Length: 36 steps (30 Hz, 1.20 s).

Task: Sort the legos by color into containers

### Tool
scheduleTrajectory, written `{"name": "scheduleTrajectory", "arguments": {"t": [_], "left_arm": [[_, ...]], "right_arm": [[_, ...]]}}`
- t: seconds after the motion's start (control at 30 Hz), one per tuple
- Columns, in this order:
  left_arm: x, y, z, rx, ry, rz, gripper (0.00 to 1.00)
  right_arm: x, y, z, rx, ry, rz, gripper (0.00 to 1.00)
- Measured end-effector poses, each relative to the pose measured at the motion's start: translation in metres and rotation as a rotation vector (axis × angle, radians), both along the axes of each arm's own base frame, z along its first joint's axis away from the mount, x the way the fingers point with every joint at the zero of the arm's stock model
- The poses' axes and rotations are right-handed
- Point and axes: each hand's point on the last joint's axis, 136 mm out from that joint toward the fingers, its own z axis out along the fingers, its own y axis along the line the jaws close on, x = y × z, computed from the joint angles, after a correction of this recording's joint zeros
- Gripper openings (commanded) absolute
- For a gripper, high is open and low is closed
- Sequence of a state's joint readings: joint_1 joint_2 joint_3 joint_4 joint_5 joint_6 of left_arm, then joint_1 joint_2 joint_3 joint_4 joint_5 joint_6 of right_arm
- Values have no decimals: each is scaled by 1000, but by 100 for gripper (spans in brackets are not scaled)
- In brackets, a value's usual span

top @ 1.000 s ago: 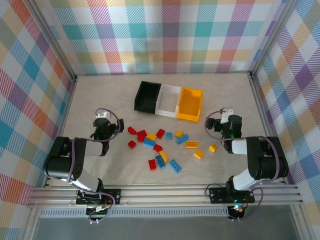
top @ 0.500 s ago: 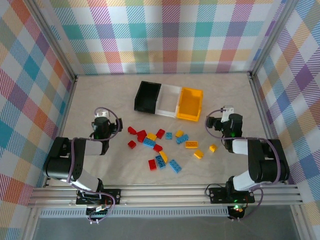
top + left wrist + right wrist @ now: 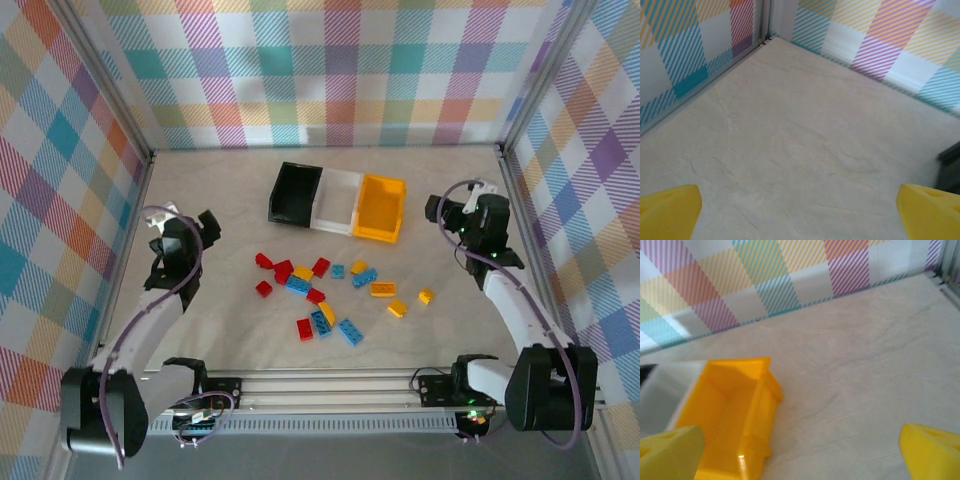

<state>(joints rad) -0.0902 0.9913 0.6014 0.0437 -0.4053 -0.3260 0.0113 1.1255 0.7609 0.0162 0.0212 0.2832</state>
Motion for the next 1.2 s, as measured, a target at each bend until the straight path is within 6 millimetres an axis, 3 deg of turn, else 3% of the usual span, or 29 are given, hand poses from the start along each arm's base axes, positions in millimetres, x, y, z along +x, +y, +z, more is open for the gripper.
{"name": "scheduleTrajectory", "arguments": {"t": [0.1, 0.27, 0.5, 0.6, 0.73, 0.93, 1.2], "left_arm": [[-15, -13, 17, -70, -29, -51, 100], [-23, -55, 32, -157, -5, -226, 100], [-54, -162, 6, -194, 188, -620, 100], [-69, -191, -3, -187, 255, -724, 100], [-77, -200, -10, -185, 295, -762, 100], [-76, -204, -9, -188, 300, -772, 100], [-75, -206, -15, -189, 325, -777, 100]], "right_arm": [[-16, 8, -1, 96, 110, 4, 100], [-57, 20, -43, 187, 410, -13, 100], [-124, 42, -98, 203, 741, -25, 100], [-150, 48, -116, 193, 830, -41, 100], [-174, 52, -129, 176, 888, -66, 100], [-188, 52, -145, 179, 936, -119, 100], [-178, 54, -161, 187, 964, -152, 99]]}}
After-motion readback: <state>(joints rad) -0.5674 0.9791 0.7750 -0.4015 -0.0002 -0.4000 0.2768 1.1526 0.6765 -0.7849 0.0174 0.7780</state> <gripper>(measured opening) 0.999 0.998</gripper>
